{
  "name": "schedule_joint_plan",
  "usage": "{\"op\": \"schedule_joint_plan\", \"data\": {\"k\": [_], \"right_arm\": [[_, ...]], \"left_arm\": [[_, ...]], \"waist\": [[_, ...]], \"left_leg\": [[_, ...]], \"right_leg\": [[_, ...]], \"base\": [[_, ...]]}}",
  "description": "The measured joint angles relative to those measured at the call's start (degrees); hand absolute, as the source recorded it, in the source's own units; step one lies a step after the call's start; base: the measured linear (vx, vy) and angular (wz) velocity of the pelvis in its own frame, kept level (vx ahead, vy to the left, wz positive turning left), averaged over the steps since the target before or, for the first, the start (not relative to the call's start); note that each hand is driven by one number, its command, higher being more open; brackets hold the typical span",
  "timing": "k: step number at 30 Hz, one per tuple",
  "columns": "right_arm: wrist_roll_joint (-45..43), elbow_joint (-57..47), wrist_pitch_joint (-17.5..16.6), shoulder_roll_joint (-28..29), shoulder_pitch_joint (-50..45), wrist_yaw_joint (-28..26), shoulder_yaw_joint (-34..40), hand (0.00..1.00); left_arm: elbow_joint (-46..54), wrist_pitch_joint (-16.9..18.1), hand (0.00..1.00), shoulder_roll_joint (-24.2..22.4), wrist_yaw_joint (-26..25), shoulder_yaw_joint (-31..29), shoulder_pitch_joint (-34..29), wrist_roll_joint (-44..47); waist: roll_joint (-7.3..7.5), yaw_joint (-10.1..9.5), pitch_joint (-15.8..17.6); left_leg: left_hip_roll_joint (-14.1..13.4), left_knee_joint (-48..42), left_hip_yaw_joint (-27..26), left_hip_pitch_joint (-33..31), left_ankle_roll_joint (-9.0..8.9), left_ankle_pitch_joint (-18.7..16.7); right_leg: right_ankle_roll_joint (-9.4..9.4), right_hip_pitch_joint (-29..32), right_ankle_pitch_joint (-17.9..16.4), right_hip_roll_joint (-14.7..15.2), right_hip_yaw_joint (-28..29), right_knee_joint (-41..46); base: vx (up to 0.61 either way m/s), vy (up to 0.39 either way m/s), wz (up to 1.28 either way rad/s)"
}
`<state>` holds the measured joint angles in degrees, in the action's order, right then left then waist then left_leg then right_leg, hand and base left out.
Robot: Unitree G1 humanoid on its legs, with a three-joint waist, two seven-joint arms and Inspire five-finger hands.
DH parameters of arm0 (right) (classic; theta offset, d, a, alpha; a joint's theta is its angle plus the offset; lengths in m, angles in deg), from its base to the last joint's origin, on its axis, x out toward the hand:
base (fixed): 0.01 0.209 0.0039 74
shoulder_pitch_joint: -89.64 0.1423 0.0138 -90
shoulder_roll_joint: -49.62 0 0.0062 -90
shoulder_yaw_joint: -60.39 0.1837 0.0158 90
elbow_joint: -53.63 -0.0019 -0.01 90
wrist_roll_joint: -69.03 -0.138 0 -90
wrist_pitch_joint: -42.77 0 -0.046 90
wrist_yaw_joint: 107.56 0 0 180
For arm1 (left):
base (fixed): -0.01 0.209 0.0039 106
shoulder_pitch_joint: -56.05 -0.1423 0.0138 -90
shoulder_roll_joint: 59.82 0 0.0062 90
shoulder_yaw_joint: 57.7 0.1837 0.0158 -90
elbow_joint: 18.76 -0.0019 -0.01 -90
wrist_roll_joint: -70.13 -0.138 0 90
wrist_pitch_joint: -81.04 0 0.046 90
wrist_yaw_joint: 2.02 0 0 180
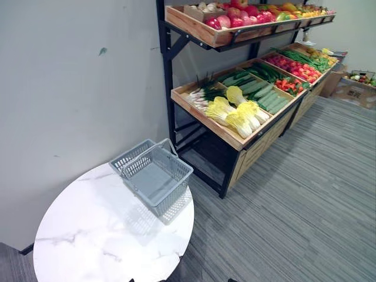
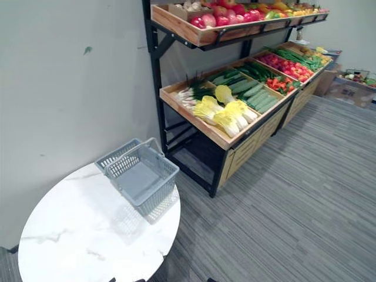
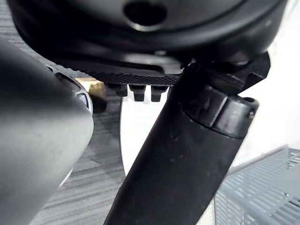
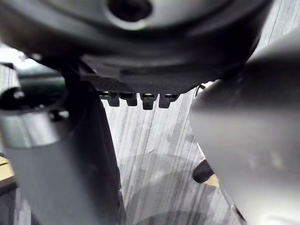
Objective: Pick vegetable in the basket
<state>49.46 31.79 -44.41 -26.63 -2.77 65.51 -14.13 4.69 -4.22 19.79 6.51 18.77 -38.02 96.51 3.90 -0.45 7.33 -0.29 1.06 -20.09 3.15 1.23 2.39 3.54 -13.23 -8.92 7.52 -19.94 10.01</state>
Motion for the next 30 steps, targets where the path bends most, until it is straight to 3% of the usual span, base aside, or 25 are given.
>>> {"op": "schedule_joint_plan", "data": {"k": [2,7,12,14,15,17,18,20,21,25,26,27,28,29,30], "right_arm": [[-0.74,-0.04,-0.66,0.14,-0.04,-0.03,0.53,1.00],[2.06,-0.89,-0.79,0.35,0.15,-0.78,0.92,1.00],[2.75,-0.86,0.86,-0.51,1.44,-1.74,0.92,1.00],[2.72,-1.00,0.63,-0.87,2.02,-2.01,0.97,1.00],[2.64,-1.31,0.20,-1.11,2.27,-2.28,1.52,1.00],[2.17,-2.22,0.41,-1.10,2.12,-2.40,2.38,1.00],[1.47,-3.18,0.45,-1.06,1.45,-2.45,2.02,1.00],[1.40,-4.98,0.30,-0.68,0.77,-2.46,1.14,1.00],[1.69,-4.87,0.05,-0.62,1.11,-2.45,1.07,1.00],[4.55,-4.31,-0.99,-0.90,1.69,-2.47,-1.70,1.00],[6.68,-3.06,-1.04,-0.59,1.56,-2.49,-3.99,1.00],[7.08,-2.70,-0.91,-0.36,1.49,-2.49,-4.28,1.00],[8.37,-2.23,-0.55,-1.30,1.71,-2.30,-5.00,1.00],[8.79,-1.98,-0.16,-2.28,1.58,-2.29,-5.71,1.00],[8.85,-1.90,0.17,-2.60,1.52,-2.28,-5.90,1.00]], "left_arm": [[-0.02,0.17,1.00,0.24,0.69,2.07,0.10,0.06],[-0.19,0.15,1.00,0.78,0.71,4.02,0.03,2.30],[-0.20,0.23,1.00,0.76,0.57,4.90,-0.02,3.44],[-0.15,0.24,1.00,0.81,0.47,5.60,-0.01,4.19],[-0.16,0.19,1.00,1.03,0.47,5.55,-0.01,4.48],[-0.05,0.08,1.00,1.31,0.35,5.41,0.20,4.24],[-0.04,-0.12,1.00,1.24,0.14,5.27,0.24,4.17],[0.05,-0.94,1.00,0.99,0.12,4.08,0.28,3.02],[0.05,-1.81,1.00,0.68,0.02,2.38,0.11,2.89],[0.73,-2.38,1.00,0.35,0.00,0.02,-0.24,2.84],[1.84,-2.29,1.00,0.73,0.21,-0.72,-0.90,3.15],[1.94,-2.26,1.00,0.99,0.25,-0.79,-1.04,3.35],[1.27,-2.26,1.00,0.18,0.15,-0.75,-0.83,3.38],[1.04,-2.14,1.00,-0.93,0.13,-0.54,-0.86,3.39],[1.05,-1.77,1.00,-1.28,0.09,-0.55,-1.09,3.41]], "waist": [[-0.24,0.45,-0.05],[-0.31,0.70,0.09],[-0.79,0.76,0.44],[-0.87,0.71,1.08],[-0.42,0.75,1.38],[-0.38,1.06,2.06],[-0.40,0.98,2.04],[-0.97,0.96,2.28],[-1.43,0.72,2.15],[-1.42,0.60,1.94],[1.02,0.28,0.39],[1.73,0.16,-0.08],[0.90,0.00,-0.46],[-0.98,0.18,-1.46],[-1.50,0.05,-1.49]], "left_leg": [[0.22,3.93,0.12,1.48,-0.57,1.22],[0.33,3.99,0.78,1.43,-0.56,1.29],[0.71,3.99,5.11,0.51,-0.23,1.72],[1.37,3.99,7.74,0.65,0.26,1.50],[2.43,3.99,10.14,1.13,1.61,0.34],[3.12,3.97,15.70,2.36,3.12,-1.56],[3.25,3.90,18.18,2.67,2.87,-1.86],[2.48,3.46,21.85,2.59,3.03,-2.01],[1.08,3.54,22.50,2.69,2.96,-2.42],[-1.25,2.35,22.43,1.20,1.11,-3.86],[0.03,2.31,21.95,0.40,-0.49,-4.56],[0.47,2.35,21.79,0.31,-1.13,-4.55],[-0.59,1.95,20.90,0.61,-3.23,-4.61],[-2.95,1.51,18.61,0.54,-5.02,-4.42],[-3.61,1.56,18.65,0.85,-5.56,-4.51]], "right_leg": [[0.01,0.23,0.03,-0.53,0.07,0.57],[0.05,0.62,0.10,-0.56,0.08,1.35],[0.06,2.65,0.11,-0.11,-0.81,7.71],[0.05,5.87,0.12,1.67,-0.95,17.39],[-0.78,8.65,0.60,3.40,-0.41,25.75],[-4.90,14.30,1.69,5.13,3.91,38.89],[-4.46,16.27,-1.98,4.58,6.06,40.65],[-2.33,19.26,-4.90,3.93,9.60,38.06],[-1.46,20.58,-5.03,3.40,12.06,31.28],[2.38,21.09,-1.34,1.62,16.69,12.62],[2.17,20.92,3.43,2.36,16.98,5.67],[2.06,20.83,4.42,2.66,17.07,4.78],[2.54,19.93,4.46,2.16,15.74,4.40],[1.92,18.69,4.20,0.58,14.26,2.62],[1.74,17.88,4.20,0.00,13.78,2.02]], "base": [[0.09,0.066,0.11],[0.04,0.001,0.07],[0.02,-0.006,0.44],[0.01,0.031,0.71],[0.02,0.026,0.83],[0.01,-0.020,1.24],[0.00,-0.059,1.62],[-0.03,-0.069,1.32],[-0.04,-0.090,1.08],[0.02,-0.161,0.79],[0.11,-0.270,0.40],[0.17,-0.346,0.48],[0.19,-0.262,0.39],[0.20,-0.224,0.37],[0.21,-0.175,0.27]]}}
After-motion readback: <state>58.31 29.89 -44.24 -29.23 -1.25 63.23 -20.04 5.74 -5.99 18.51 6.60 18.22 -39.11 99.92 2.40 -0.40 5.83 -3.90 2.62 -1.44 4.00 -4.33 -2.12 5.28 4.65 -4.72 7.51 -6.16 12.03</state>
